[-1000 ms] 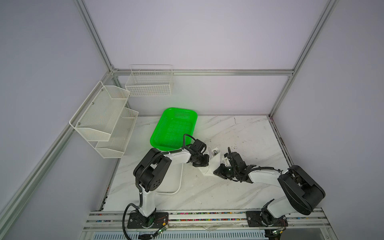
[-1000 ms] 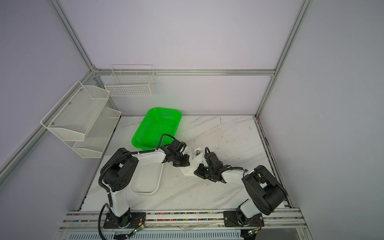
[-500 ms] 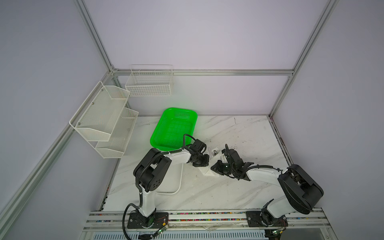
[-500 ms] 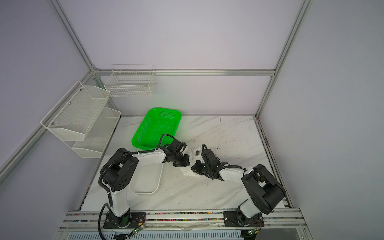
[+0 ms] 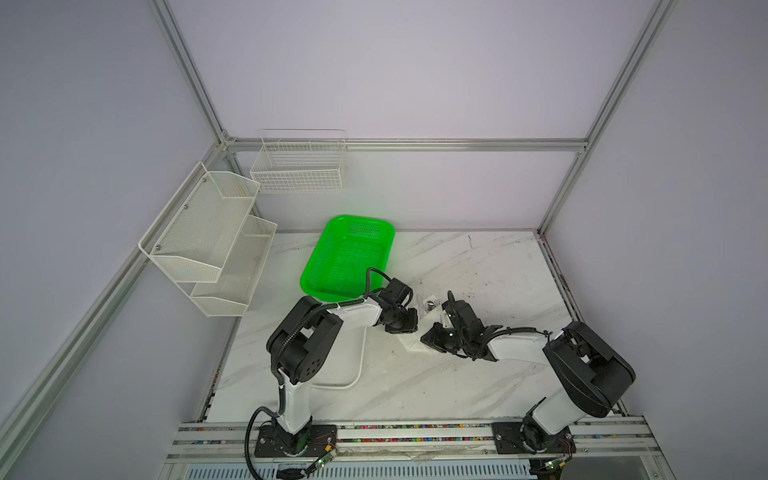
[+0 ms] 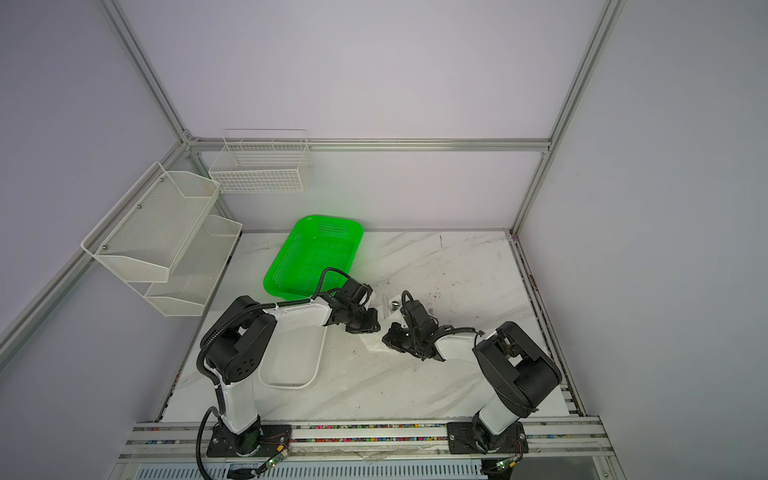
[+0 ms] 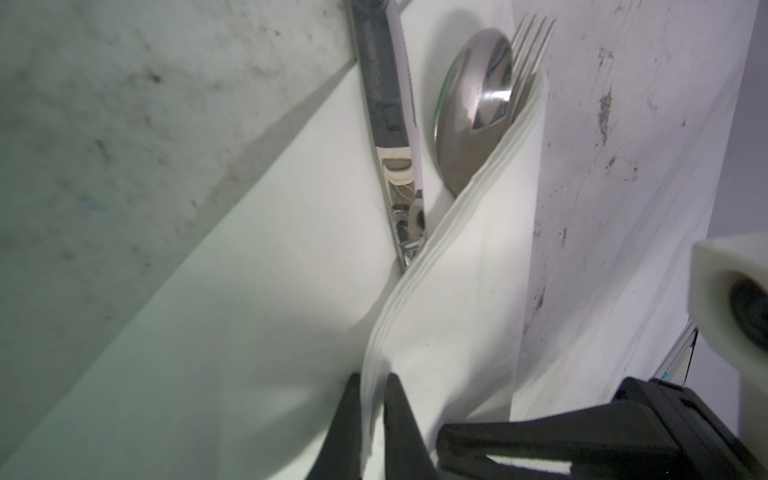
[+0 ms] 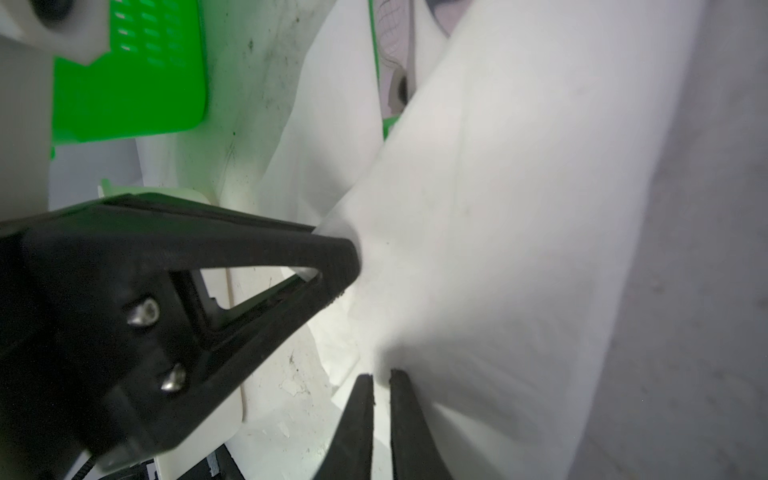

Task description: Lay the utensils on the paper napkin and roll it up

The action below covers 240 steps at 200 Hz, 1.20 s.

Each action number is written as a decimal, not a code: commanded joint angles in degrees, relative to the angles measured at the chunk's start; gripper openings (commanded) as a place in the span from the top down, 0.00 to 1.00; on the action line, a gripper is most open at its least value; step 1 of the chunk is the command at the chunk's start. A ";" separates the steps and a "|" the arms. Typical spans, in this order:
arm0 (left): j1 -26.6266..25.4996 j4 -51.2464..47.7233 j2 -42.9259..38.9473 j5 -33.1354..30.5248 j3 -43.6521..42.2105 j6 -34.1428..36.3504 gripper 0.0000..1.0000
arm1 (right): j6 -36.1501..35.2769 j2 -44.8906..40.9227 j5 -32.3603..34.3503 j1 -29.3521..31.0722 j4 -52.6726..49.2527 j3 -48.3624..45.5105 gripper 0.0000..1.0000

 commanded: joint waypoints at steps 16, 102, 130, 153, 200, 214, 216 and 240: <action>0.49 -2.72 -7.61 -5.97 -0.53 -0.56 0.63 | -0.28 1.39 1.49 0.47 -1.32 -1.19 0.85; 1.10 -9.73 -7.85 -16.19 -1.90 0.20 0.47 | -0.68 1.71 1.36 0.47 -1.62 -0.45 0.85; 0.98 -9.76 -6.89 -16.84 -1.56 0.87 0.47 | -0.96 2.39 1.36 0.47 -3.19 0.88 0.85; 0.97 -9.79 -6.09 -16.85 -1.46 1.04 0.47 | -0.92 2.42 1.38 0.47 -2.74 0.57 0.85; 0.97 -9.73 -3.63 -15.32 -1.20 0.66 0.46 | -1.35 2.82 1.12 0.43 -3.14 1.04 0.85; 0.98 -9.78 -3.03 -15.13 -1.15 0.61 0.46 | -1.38 2.76 1.22 0.43 -3.44 0.97 0.85; 0.97 -9.76 -2.97 -15.12 -1.15 0.57 0.46 | -1.37 2.77 1.26 0.46 -3.41 0.90 0.85; 0.89 -9.73 -2.06 -14.92 -1.40 0.01 0.44 | -1.17 2.33 1.29 0.47 -3.10 0.46 0.85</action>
